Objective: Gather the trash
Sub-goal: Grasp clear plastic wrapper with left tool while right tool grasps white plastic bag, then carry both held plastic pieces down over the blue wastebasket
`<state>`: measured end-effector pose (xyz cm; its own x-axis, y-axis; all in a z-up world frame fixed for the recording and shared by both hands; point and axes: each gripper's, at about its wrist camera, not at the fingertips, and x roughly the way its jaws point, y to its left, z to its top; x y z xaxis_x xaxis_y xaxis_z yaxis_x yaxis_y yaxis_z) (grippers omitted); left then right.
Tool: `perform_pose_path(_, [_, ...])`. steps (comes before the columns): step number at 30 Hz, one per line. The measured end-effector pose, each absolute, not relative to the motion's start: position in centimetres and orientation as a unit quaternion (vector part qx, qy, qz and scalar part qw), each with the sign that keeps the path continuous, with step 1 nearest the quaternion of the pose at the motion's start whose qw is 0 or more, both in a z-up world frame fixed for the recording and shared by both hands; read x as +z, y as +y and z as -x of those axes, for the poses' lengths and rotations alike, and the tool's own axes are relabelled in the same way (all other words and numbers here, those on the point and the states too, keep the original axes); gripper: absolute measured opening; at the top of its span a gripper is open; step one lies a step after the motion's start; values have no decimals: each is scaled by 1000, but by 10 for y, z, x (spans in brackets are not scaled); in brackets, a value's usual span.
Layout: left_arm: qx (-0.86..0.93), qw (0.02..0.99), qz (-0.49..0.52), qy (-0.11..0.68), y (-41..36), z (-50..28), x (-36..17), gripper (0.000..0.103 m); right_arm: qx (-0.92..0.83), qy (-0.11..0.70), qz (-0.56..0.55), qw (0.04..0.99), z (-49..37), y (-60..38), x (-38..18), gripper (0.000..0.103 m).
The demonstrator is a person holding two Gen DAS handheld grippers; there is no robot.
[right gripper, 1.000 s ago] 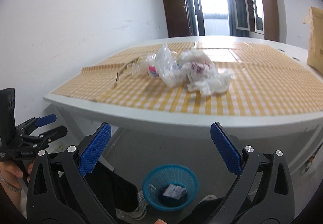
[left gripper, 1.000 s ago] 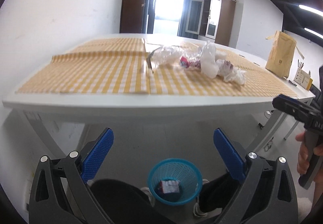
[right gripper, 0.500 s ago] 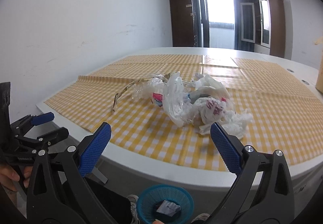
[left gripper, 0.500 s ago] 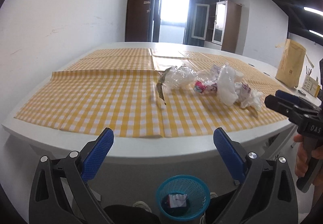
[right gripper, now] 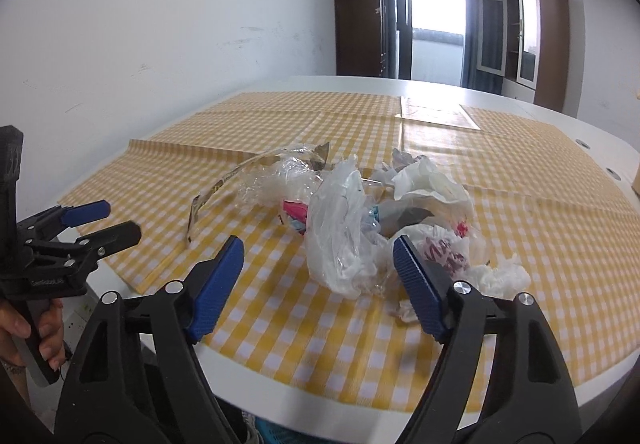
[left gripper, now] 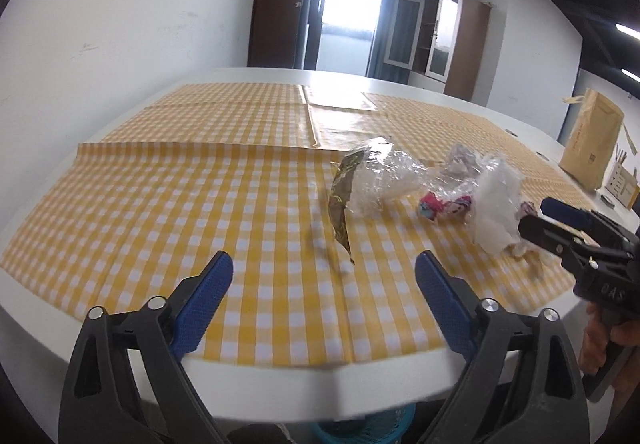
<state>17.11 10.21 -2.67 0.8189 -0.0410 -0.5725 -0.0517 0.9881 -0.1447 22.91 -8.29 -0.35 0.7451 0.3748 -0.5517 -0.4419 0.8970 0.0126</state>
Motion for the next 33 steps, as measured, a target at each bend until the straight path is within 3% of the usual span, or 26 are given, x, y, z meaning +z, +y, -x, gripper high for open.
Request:
perform_pose_path(5, [-2, 946, 57, 320, 90, -202, -31, 79, 215, 298, 65, 928, -246, -73, -7, 53])
perform_pose_path(10, [8, 944, 25, 330, 80, -228, -34, 63, 208, 316, 61, 924, -258, -73, -13, 31])
perform_pose_path(12, [13, 941, 23, 337, 79, -237, -35, 42, 212, 325, 52, 920, -262, -76, -15, 16])
perform_pose_path(13, [10, 939, 27, 341, 79, -241, -35, 38, 214, 328, 48, 919, -264, -77, -16, 15])
perform_pose_path(17, [17, 938, 38, 345, 82, -248, -37, 6, 216, 327, 45, 919, -264, -79, -18, 10])
perform_pose_path(33, [11, 954, 141, 262, 107, -178, -5, 2, 269, 237, -2, 934, -214, -93, 20, 9])
